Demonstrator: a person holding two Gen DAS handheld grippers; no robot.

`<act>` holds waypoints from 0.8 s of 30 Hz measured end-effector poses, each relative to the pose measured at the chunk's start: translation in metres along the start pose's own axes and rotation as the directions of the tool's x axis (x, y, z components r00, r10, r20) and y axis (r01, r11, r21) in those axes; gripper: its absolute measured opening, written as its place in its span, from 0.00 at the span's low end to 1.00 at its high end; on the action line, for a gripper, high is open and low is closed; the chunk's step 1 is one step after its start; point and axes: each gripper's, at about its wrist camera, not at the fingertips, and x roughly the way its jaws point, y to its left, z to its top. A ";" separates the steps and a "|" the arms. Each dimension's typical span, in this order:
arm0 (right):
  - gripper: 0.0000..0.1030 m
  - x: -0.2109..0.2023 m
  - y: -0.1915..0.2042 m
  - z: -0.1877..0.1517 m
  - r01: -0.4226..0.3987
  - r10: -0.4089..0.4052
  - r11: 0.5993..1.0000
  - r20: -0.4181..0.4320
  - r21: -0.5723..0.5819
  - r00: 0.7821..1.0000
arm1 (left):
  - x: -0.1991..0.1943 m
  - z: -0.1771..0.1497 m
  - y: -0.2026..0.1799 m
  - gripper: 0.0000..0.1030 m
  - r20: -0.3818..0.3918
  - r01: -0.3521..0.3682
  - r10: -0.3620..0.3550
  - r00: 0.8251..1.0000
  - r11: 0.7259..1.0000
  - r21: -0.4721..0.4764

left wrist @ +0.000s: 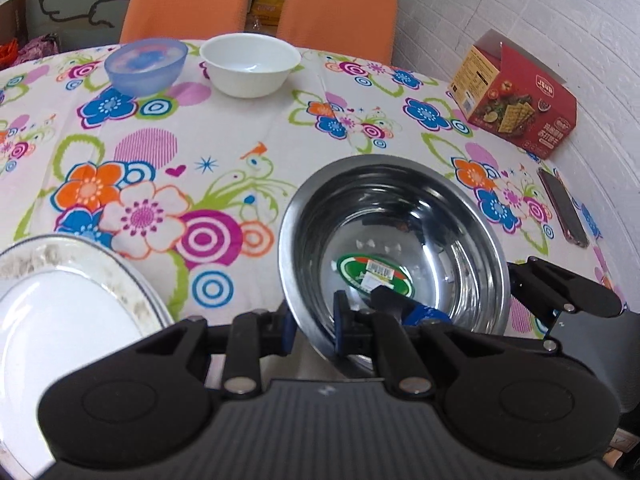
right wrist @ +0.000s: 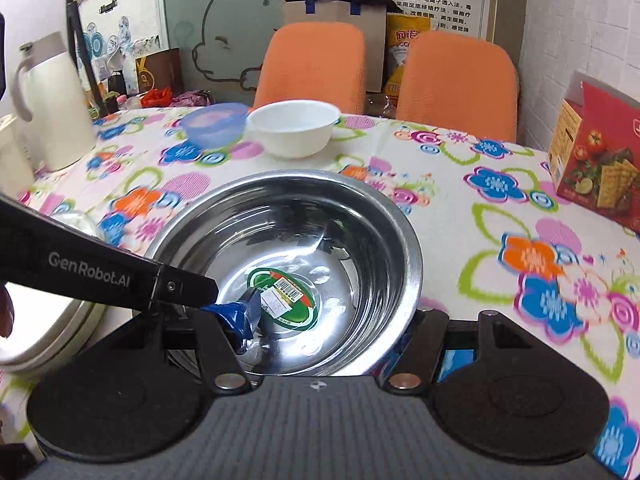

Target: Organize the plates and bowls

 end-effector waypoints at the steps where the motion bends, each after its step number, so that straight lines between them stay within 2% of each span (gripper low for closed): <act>1: 0.49 -0.002 0.003 -0.005 0.000 0.000 1.000 -0.001 0.004 1.000 | 0.000 -0.004 0.001 0.07 -0.007 0.002 -0.002 1.000 1.000 0.000; 5: 0.49 -0.003 0.009 -0.018 0.004 -0.004 1.000 -0.028 0.018 1.000 | 0.007 -0.015 0.003 0.07 -0.037 0.002 -0.002 0.999 1.000 -0.004; 9: 0.49 -0.005 0.011 -0.028 -0.001 0.002 1.000 -0.050 0.015 0.999 | 0.005 -0.020 0.002 0.08 -0.004 -0.016 0.016 1.000 1.000 0.011; 10: 0.49 -0.005 0.011 -0.030 -0.007 0.008 1.000 -0.060 0.020 0.998 | 0.004 -0.020 0.001 0.16 0.003 -0.025 0.024 1.000 1.000 0.020; 11: 0.49 -0.005 0.010 -0.030 -0.013 0.015 0.999 -0.071 0.029 0.997 | 0.002 -0.019 0.000 0.29 0.011 -0.040 0.040 0.999 0.999 0.034; 12: 0.48 -0.008 0.010 -0.031 -0.016 0.019 0.999 -0.073 0.037 0.997 | -0.001 -0.018 0.001 0.54 0.030 -0.047 0.046 0.998 0.998 0.039; 13: 0.48 -0.010 0.008 -0.031 -0.017 0.021 0.999 -0.082 0.047 0.996 | -0.006 -0.016 0.002 0.63 0.059 -0.059 0.057 0.997 0.998 0.038; 18: 0.49 -0.039 -0.007 -0.027 0.040 -0.037 0.998 -0.060 0.048 0.998 | -0.036 0.002 0.012 0.63 0.178 -0.100 0.090 0.980 0.994 0.044; 20: 0.49 -0.051 -0.015 -0.021 0.068 -0.067 0.996 -0.031 0.059 0.997 | -0.042 0.010 0.016 0.64 0.203 -0.113 0.102 0.974 0.993 0.042; 24: 0.50 -0.064 -0.026 0.003 0.073 -0.075 0.995 0.023 0.067 0.997 | -0.048 0.027 0.027 0.64 0.230 -0.136 0.126 0.965 0.990 0.026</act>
